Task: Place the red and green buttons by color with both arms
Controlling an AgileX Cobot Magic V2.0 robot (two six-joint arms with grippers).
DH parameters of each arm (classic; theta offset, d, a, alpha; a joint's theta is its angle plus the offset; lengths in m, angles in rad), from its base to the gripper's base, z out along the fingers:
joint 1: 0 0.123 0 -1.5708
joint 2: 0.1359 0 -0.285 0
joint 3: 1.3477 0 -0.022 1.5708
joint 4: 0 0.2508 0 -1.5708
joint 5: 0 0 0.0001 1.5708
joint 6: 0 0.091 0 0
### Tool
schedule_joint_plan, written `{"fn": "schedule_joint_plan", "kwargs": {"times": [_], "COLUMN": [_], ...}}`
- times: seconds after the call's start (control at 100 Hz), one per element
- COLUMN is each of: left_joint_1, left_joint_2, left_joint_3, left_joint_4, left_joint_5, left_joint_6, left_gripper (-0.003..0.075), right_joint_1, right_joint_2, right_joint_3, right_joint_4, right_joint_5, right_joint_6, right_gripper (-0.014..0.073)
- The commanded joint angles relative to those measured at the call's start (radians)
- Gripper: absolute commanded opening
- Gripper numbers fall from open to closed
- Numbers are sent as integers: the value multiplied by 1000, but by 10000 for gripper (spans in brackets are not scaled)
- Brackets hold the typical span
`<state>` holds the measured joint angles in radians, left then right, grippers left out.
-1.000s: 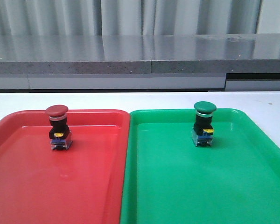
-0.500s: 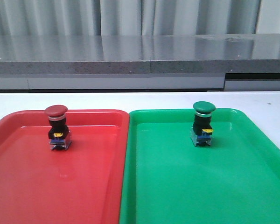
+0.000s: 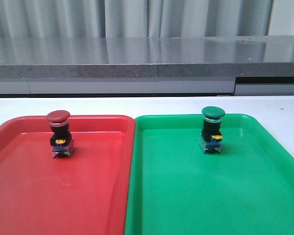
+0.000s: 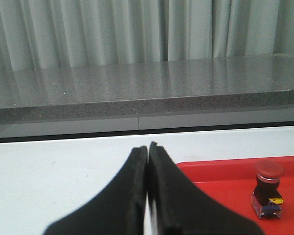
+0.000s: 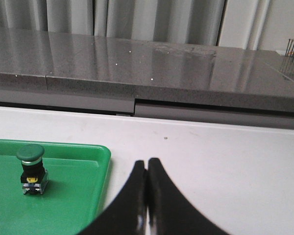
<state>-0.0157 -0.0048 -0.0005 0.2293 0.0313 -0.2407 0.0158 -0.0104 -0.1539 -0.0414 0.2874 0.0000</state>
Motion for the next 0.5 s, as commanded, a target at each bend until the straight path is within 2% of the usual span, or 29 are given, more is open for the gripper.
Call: {"fn": "schedule_joint_plan", "kwargs": {"times": [0.0,0.38,0.49], "left_joint_1": [0,0,0], "left_joint_2": [-34,-34,-34], "left_joint_3": [28,28,28], "left_joint_4": [-5,-5,-5], "left_joint_5": [-74,-74,-74], "left_joint_6": [-2,-2,-2], "left_gripper": [-19,-19,-19], "right_joint_1": [-8,-8,-8], "right_joint_2": [-16,-16,-16], "right_joint_3": [-3,167,167], "right_joint_4": [1,1,1], "right_joint_5": [-109,-314,-314], "right_joint_6": [-15,-14,-14], "right_gripper": [-67,-67,-67]}}
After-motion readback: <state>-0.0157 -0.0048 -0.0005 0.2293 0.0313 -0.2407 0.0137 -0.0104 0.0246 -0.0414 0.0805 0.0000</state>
